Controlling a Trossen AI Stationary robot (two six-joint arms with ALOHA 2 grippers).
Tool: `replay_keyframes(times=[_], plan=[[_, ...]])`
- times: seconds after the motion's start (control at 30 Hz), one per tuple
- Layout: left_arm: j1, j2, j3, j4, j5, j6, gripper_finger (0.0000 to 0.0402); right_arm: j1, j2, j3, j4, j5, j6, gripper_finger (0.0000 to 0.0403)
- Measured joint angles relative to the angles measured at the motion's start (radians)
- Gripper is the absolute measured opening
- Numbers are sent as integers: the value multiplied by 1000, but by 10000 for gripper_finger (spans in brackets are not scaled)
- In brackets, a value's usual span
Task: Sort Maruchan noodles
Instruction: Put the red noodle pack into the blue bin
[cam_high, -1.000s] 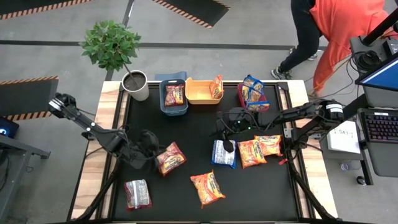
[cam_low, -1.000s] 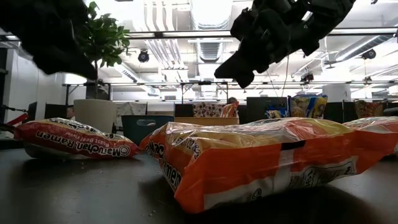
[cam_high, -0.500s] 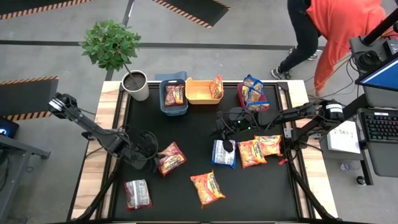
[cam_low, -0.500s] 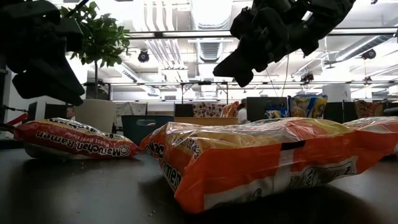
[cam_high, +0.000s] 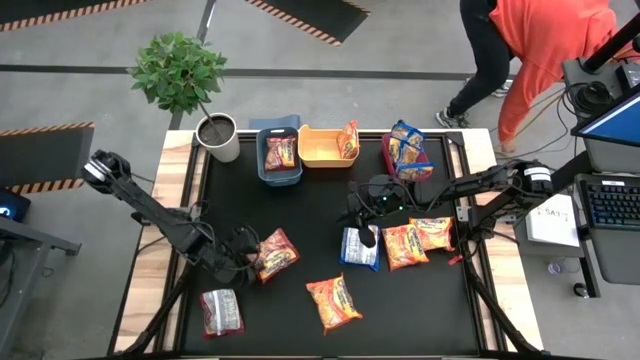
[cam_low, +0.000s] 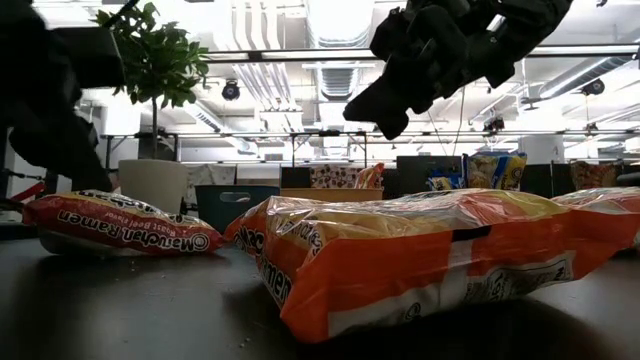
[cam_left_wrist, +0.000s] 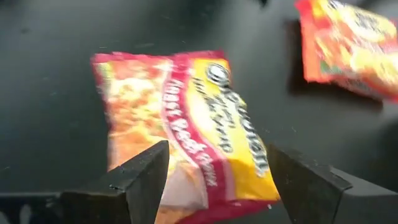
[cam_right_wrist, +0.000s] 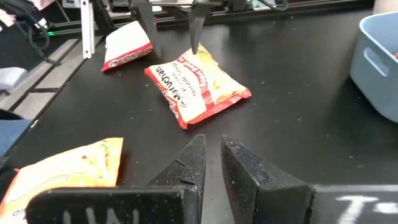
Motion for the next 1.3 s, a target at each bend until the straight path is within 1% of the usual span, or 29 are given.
replay_keyframes(times=[0.17,0.33,0.4,0.43,0.53,0.6,0.73,0.83,0.9,1.03,1.13,1.2,1.3], plan=[[-30,57,1,27,37,28,228,6,0,0,13,-1,-5,38],[-34,117,-1,28,56,25,184,6,0,0,32,-1,-13,38],[-31,145,-3,19,31,25,166,6,0,0,32,0,-12,38],[-25,160,-3,13,0,28,156,6,0,0,32,0,-11,38],[0,192,1,0,-128,51,132,6,0,0,37,0,5,38],[12,191,30,-3,-150,111,119,6,0,0,49,0,39,38],[10,151,90,-47,-143,232,99,6,0,0,61,13,171,38],[8,115,118,-95,-118,276,87,6,0,3,60,83,281,38],[8,100,121,-134,-113,278,81,6,0,8,60,115,313,41],[8,88,104,-170,-113,265,77,6,0,23,59,154,362,65],[8,88,72,-172,-119,241,77,6,0,40,59,163,422,95],[8,88,49,-161,-124,209,77,6,2,54,52,196,460,117],[8,88,18,-148,-124,163,77,6,33,81,52,219,478,146]])
